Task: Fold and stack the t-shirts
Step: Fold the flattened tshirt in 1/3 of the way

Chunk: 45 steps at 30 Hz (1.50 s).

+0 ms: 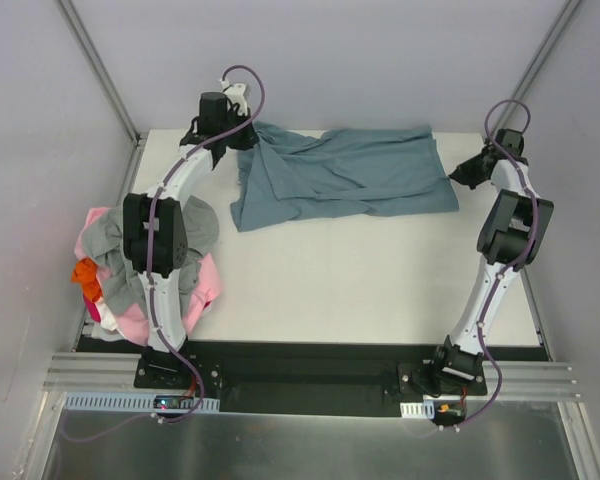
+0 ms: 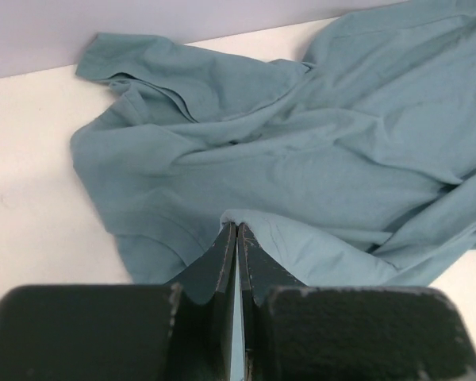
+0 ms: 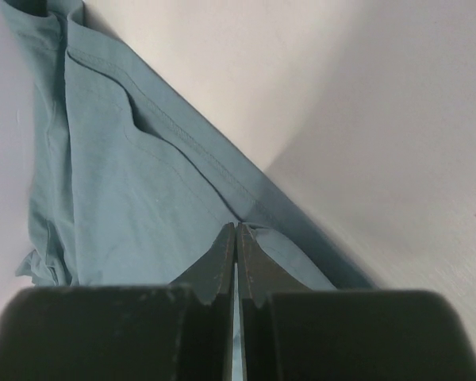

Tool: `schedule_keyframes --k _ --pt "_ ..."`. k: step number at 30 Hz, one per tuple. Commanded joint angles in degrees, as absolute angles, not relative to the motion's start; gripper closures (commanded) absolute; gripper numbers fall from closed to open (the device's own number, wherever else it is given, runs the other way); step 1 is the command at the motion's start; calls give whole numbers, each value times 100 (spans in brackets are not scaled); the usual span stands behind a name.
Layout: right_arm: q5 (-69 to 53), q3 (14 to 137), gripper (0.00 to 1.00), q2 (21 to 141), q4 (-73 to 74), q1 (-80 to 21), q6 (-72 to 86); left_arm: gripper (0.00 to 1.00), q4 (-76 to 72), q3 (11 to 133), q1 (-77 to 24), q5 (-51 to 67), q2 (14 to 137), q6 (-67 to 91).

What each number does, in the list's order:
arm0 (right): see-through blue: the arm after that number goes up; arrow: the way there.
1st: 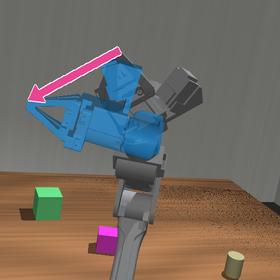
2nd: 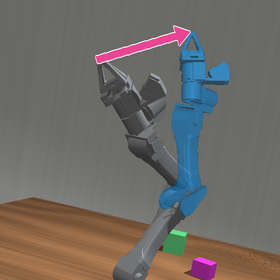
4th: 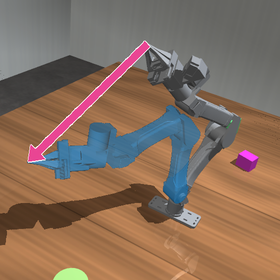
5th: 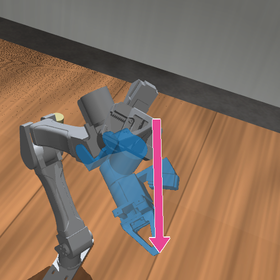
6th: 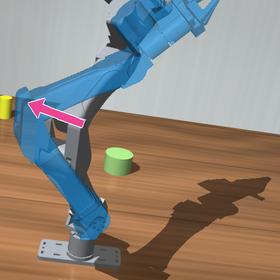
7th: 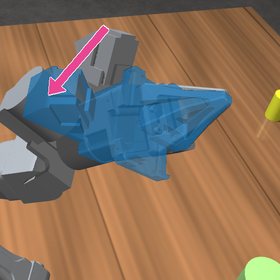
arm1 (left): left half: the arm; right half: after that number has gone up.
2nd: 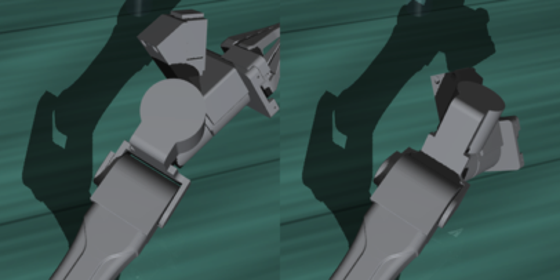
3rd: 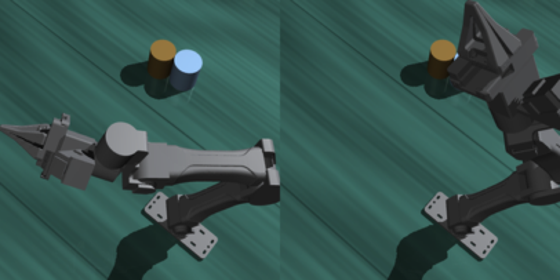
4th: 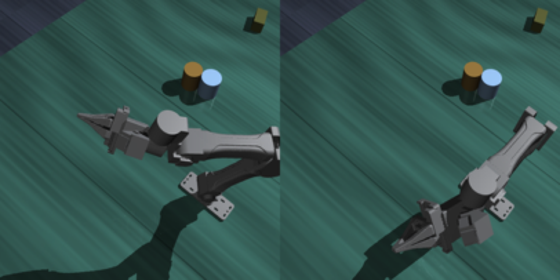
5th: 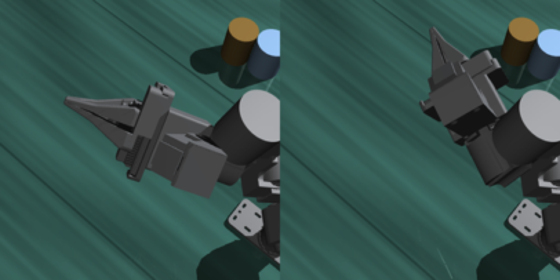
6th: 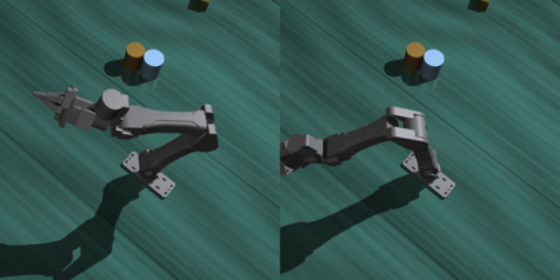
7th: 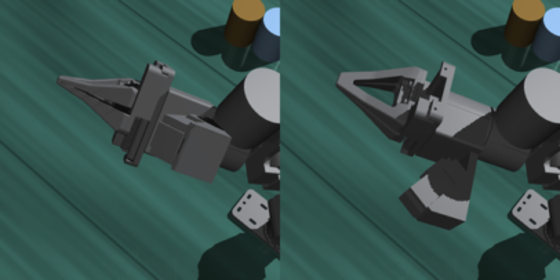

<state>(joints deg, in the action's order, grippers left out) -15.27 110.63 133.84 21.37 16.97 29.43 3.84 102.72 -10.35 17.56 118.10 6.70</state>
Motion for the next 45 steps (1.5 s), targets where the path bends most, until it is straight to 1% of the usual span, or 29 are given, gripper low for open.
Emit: schedule_keyframes --k 1,9,16,22,28,36,40,44,45 --pt "-1512 11426 99 13552 1925 1670 3164 100 325 10958 -941 1811 12206 686" --pt "-1538 11522 99 13737 1714 1661 3252 100 448 11714 -923 1661 12823 756" --pt "-1573 11707 99 13957 1521 1661 3357 100 545 11918 -888 1345 13183 905" --pt "-1617 11865 99 14150 1450 1635 3437 100 571 12278 -861 1310 13447 941" --pt "-1608 11698 99 14142 1301 1608 3445 100 571 12603 -853 1178 13684 940" --pt "-1582 11426 99 14027 1187 1564 3454 100 510 13578 -861 1160 14115 1098" --pt "-1556 11312 99 13975 1151 1556 3463 100 439 13404 -861 1257 14185 1134" --pt "-1661 11355 99 14010 1160 1547 3445 100 440 12939 -879 1511 14107 1213" --pt "-1705 11373 94 14001 1169 1547 3437 95 500 12894 -879 1590 14019 1213"
